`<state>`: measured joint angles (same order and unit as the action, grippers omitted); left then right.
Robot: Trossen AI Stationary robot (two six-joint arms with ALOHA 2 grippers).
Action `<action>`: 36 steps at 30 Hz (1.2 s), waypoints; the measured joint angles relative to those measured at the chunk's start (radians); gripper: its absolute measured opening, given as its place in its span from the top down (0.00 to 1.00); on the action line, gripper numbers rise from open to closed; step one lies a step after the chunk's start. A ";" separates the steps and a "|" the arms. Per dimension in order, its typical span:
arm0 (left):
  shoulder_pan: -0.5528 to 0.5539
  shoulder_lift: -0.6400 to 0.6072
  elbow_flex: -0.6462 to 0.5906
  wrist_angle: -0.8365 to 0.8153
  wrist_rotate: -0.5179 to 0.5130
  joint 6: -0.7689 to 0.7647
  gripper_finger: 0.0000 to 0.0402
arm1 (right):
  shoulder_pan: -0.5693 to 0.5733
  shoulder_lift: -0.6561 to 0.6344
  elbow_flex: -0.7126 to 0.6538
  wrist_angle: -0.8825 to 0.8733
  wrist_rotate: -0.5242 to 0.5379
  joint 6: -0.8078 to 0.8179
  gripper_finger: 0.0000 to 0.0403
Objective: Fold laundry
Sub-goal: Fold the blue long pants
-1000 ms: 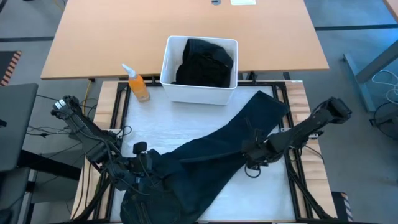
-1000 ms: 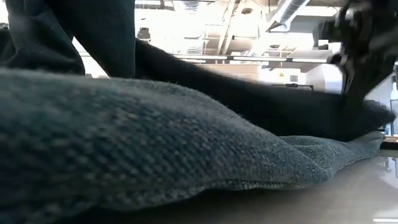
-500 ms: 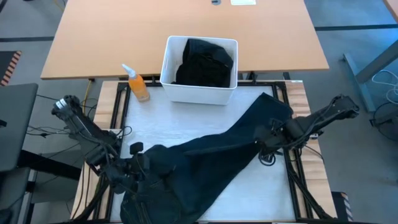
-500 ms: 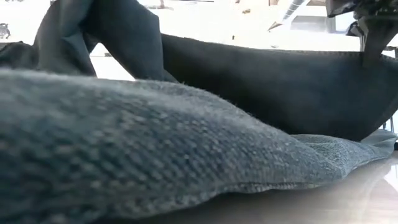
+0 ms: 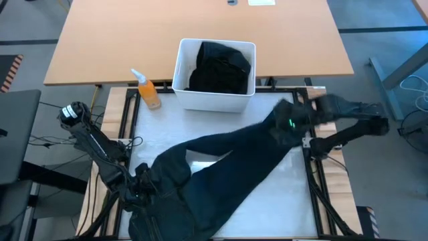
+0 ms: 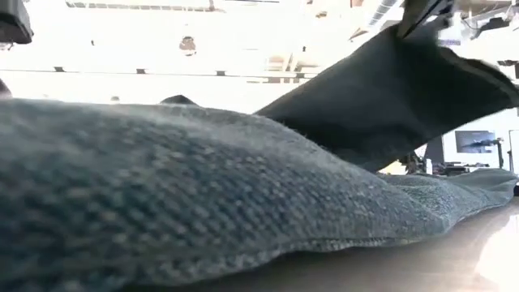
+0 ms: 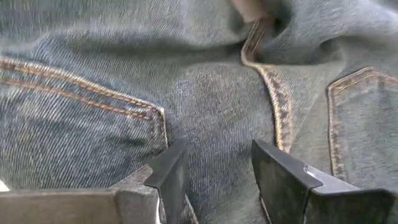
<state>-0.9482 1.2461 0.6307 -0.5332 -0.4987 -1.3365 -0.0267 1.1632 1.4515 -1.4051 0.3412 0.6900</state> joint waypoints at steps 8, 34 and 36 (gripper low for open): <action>0.000 0.000 -0.002 0.003 0.005 -0.001 0.58 | -0.585 0.061 -0.112 0.201 -0.328 -0.202 0.89; 0.003 -0.001 -0.002 0.032 0.022 0.072 0.58 | -1.023 0.040 -0.115 0.385 -0.328 -0.436 0.59; 0.003 -0.001 -0.002 0.032 0.031 0.071 0.58 | -1.024 0.060 -0.114 0.338 -0.329 -0.465 0.55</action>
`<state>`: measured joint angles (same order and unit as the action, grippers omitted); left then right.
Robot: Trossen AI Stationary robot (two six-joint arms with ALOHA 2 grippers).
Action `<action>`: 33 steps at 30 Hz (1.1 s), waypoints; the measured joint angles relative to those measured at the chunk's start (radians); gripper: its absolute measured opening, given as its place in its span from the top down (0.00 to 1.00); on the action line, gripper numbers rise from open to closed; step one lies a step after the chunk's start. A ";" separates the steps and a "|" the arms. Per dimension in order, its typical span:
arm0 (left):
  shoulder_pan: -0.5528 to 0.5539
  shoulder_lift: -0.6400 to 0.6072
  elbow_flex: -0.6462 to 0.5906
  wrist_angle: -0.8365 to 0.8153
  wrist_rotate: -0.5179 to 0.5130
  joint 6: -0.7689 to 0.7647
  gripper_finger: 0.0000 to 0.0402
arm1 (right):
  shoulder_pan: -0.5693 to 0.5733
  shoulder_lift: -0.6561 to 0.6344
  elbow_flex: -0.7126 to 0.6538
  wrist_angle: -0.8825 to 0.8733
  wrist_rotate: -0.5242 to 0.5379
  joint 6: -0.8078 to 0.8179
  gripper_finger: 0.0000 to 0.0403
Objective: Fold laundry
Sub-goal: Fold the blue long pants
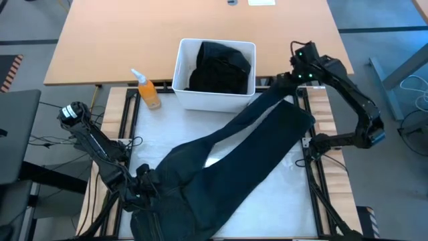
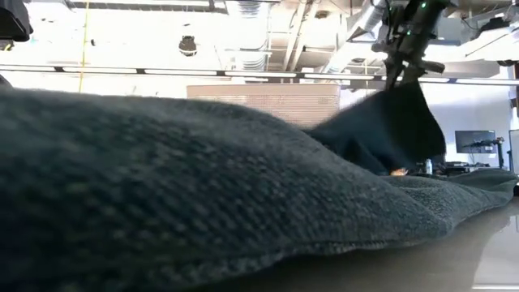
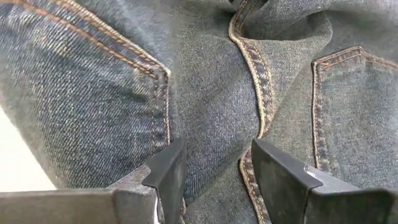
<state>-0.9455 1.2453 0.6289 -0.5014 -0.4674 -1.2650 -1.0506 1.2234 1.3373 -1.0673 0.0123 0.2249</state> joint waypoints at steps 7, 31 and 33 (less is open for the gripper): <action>0.000 0.000 0.000 -0.001 0.033 -0.013 0.58 | 0.029 0.051 0.000 -0.082 0.030 -0.103 0.40; 0.007 0.000 0.000 0.000 0.042 0.027 0.59 | 0.510 -0.192 -0.479 -0.019 0.625 0.168 0.41; 0.007 0.000 0.000 0.000 0.044 0.030 0.59 | 0.488 -0.173 -0.501 0.001 0.681 0.164 0.41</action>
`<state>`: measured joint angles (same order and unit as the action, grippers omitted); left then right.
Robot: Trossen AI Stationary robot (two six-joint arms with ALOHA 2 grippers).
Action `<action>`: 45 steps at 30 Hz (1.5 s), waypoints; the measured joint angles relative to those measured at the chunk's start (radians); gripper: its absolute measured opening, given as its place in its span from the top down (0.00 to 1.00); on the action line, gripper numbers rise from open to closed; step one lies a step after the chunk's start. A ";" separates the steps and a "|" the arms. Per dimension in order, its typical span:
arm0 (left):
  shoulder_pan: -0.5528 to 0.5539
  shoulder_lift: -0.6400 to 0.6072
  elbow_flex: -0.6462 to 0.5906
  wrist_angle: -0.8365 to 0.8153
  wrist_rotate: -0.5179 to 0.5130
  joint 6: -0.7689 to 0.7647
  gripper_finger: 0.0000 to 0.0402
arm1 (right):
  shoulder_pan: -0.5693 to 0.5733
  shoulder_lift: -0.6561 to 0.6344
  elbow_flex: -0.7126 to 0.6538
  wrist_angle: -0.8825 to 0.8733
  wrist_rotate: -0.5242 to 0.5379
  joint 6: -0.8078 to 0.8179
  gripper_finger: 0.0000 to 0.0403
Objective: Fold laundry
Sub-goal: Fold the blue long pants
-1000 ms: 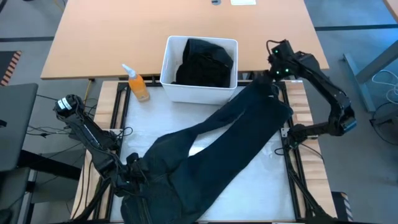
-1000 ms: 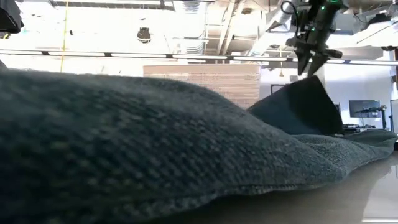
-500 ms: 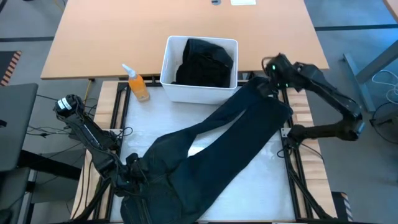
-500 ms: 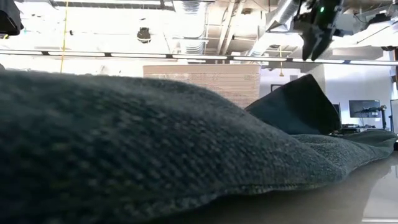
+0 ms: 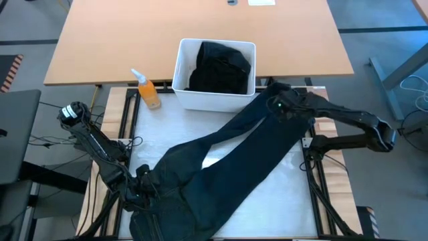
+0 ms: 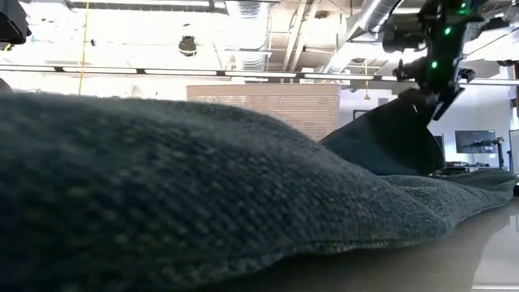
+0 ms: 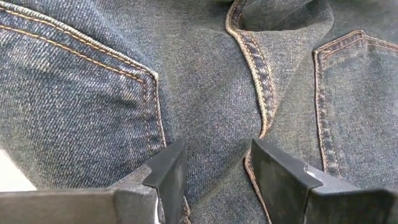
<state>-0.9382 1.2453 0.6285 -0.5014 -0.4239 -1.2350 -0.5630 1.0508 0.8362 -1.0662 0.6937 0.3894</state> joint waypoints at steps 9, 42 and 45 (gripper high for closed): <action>0.000 0.000 0.000 0.001 0.001 -0.021 0.59 | -0.224 0.167 -0.005 0.153 0.045 -0.178 0.41; 0.011 0.000 0.000 0.003 -0.004 0.035 0.59 | 0.688 -0.308 0.086 0.650 -0.557 0.409 0.95; 0.010 0.000 0.000 0.000 -0.004 0.042 0.59 | 0.820 -0.354 0.083 0.951 -0.143 0.289 0.94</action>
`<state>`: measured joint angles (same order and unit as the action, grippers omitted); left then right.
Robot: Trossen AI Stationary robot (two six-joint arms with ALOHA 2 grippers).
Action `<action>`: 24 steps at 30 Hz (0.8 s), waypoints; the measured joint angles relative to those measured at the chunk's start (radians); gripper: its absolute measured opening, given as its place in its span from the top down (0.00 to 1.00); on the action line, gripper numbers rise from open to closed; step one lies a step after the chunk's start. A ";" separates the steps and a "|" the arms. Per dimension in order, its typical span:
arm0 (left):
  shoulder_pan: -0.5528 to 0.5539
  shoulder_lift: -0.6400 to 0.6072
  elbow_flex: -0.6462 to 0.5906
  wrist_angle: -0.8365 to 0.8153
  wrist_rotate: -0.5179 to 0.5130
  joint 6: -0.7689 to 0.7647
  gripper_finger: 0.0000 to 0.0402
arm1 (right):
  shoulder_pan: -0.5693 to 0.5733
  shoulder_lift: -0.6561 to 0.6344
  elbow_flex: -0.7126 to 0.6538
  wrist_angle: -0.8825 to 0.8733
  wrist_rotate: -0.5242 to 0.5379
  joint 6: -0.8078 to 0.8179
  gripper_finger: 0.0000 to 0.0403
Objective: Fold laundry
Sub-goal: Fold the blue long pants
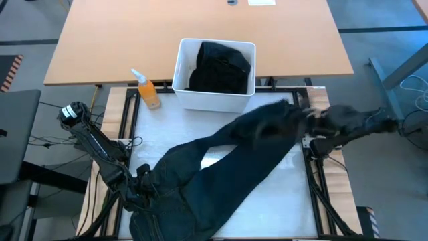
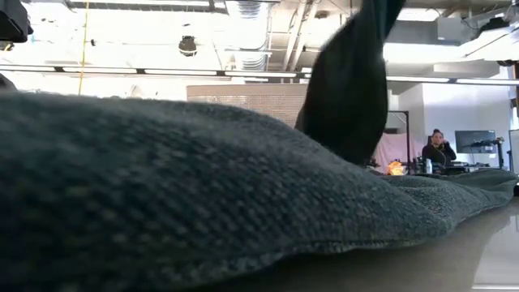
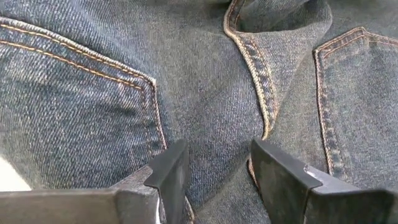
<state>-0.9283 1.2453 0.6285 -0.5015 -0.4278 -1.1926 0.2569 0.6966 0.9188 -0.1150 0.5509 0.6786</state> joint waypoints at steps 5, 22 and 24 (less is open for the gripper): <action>0.000 0.000 0.000 0.001 0.001 -0.011 0.59 | -0.032 -0.036 -0.003 0.113 0.675 -0.228 0.93; 0.000 0.000 0.000 0.085 0.006 0.004 0.58 | -0.736 0.075 -0.013 -0.874 0.409 0.087 0.89; 0.000 0.000 0.000 0.089 0.017 0.020 0.58 | -0.818 0.116 -0.013 -1.019 0.341 0.144 0.89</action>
<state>-0.9283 1.2453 0.6285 -0.4121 -0.4107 -1.1728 -0.5612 0.8130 0.9056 -1.1343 0.8920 0.8231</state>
